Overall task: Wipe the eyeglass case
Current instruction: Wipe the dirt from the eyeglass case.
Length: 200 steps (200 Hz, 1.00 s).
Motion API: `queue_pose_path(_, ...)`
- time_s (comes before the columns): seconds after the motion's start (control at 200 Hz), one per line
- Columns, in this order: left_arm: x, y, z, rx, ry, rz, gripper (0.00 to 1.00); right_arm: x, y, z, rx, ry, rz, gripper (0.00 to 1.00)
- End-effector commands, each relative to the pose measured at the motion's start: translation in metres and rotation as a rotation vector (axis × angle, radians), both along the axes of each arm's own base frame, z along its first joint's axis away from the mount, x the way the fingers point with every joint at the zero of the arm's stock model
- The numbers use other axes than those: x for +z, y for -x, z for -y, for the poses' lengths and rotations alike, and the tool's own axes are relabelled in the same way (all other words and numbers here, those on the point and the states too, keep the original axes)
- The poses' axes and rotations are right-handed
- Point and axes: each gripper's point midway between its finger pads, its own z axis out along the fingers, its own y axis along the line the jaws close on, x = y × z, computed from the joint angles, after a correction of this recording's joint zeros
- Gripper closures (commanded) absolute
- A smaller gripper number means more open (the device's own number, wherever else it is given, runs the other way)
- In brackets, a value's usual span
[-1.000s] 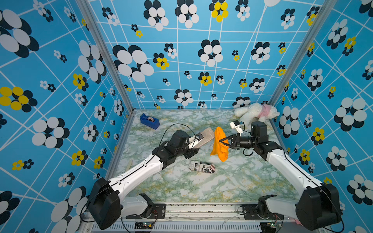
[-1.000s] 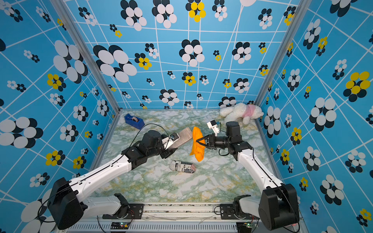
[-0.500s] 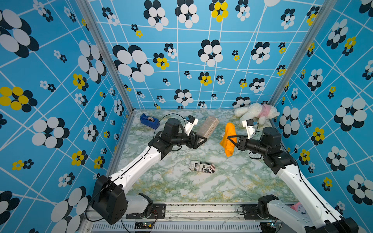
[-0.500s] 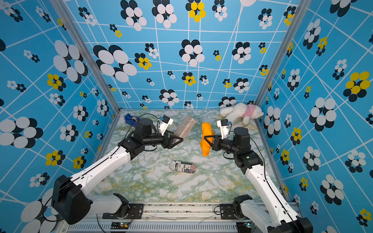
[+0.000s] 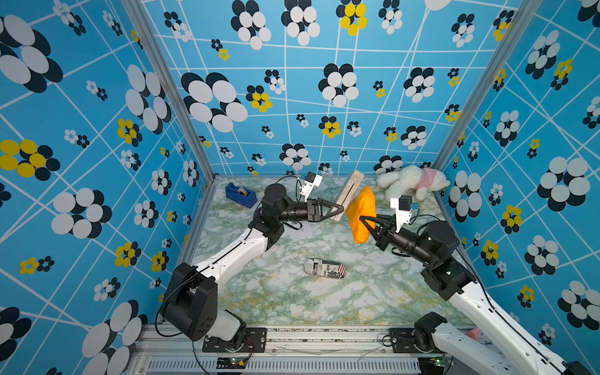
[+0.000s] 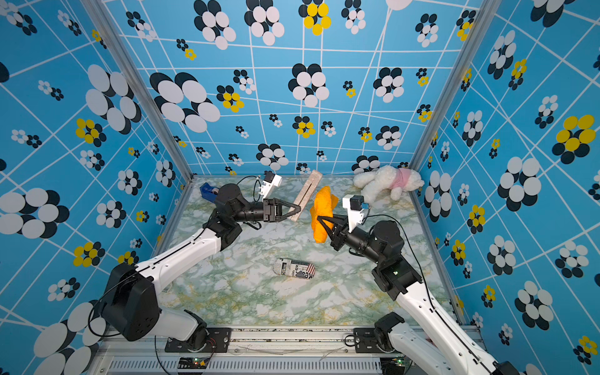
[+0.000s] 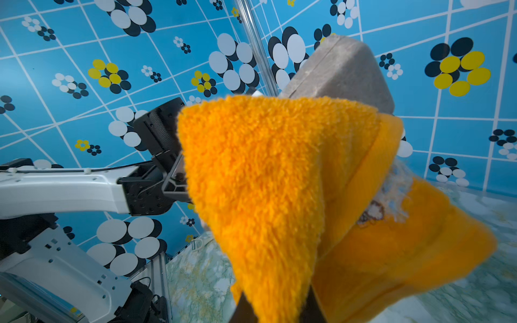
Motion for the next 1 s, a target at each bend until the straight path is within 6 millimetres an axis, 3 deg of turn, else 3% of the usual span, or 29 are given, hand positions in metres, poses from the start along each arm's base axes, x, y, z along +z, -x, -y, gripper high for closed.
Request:
queue_pose_path(0.0, 0.03, 0.01, -0.003, -0.076, 0.129, -0.009, 0.78, 0.031, 0.001, -0.005, -0.01, -0.062, 0.129, 1.0)
queue_pose_path(0.14, 0.033, 0.013, 0.002, -0.099, 0.129, -0.028, 0.77, 0.033, -0.004, -0.02, 0.021, -0.052, 0.162, 1.0)
queue_pose_path(0.255, 0.036, 0.032, 0.013, -0.163, 0.123, -0.012, 0.76, 0.036, -0.018, -0.025, -0.006, 0.002, 0.193, 1.0)
queue_pose_path(0.48, 0.031, 0.049, 0.015, -0.182, 0.072, -0.006, 0.77, 0.079, -0.049, 0.008, -0.095, -0.009, 0.234, 1.0)
queue_pose_path(0.645, 0.029, 0.052, 0.014, -0.19, 0.064, -0.004, 0.78, 0.092, -0.048, 0.007, -0.079, 0.042, 0.249, 1.0)
queue_pose_path(0.81, 0.037, 0.05, 0.015, -0.196, 0.104, -0.005, 0.78, 0.079, -0.045, -0.006, 0.005, -0.029, 0.194, 1.0)
queue_pose_path(0.994, 0.049, 0.045, 0.011, -0.179, 0.161, 0.005, 0.78, 0.047, -0.015, -0.036, 0.103, -0.041, 0.155, 1.0)
